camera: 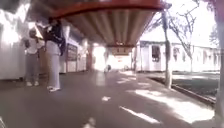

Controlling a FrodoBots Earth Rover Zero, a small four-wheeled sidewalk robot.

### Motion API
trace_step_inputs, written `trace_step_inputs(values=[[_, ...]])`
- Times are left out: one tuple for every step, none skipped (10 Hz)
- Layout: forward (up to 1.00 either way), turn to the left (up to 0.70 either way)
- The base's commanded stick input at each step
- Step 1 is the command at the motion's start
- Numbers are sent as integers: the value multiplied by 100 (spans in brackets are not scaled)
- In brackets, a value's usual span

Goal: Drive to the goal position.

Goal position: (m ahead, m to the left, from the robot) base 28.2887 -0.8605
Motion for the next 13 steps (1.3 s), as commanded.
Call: trace_step_inputs(values=[[85,0],[85,0],[85,0],[85,0],[85,0],[85,0],[85,0],[85,0],[85,0],[85,0],[85,0],[85,0],[85,0]])
